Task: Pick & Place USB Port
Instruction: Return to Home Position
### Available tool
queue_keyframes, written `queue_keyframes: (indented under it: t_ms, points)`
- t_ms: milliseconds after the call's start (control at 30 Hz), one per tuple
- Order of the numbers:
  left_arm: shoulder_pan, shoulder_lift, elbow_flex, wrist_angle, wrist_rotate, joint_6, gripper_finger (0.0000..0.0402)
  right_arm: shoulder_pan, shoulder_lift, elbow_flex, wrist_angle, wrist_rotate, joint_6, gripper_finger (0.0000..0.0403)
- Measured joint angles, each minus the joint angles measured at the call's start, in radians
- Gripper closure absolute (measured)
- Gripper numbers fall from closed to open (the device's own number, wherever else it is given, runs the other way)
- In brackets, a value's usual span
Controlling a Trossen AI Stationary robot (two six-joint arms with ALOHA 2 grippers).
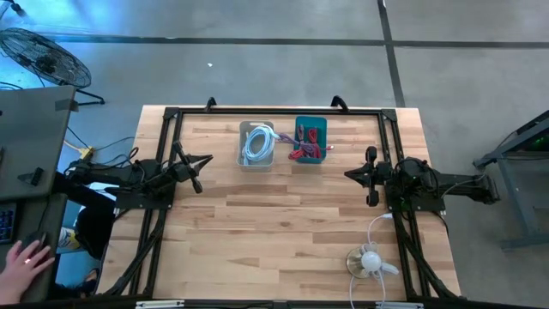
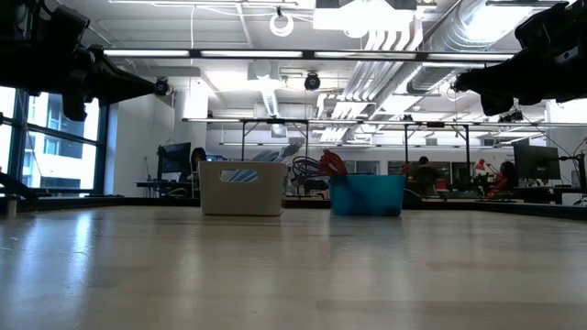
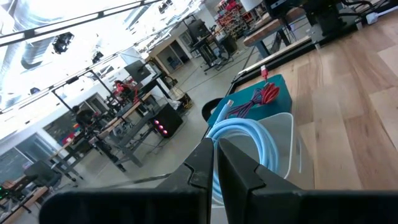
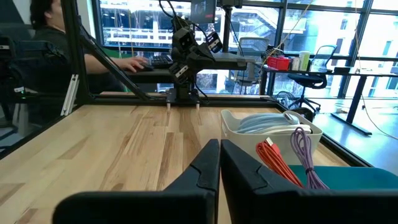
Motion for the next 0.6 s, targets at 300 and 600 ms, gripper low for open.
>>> queue_keyframes:
  t_ms: [300, 600]
  points:
    - [0.000, 0.000, 0.000, 0.000, 0.000, 0.000, 0.0383, 0.000, 0.000, 0.000, 0.000, 0.000, 0.000, 0.0396]
    - [0.000, 0.000, 0.000, 0.000, 0.000, 0.000, 0.0383, 0.000, 0.000, 0.000, 0.000, 0.000, 0.000, 0.0394]
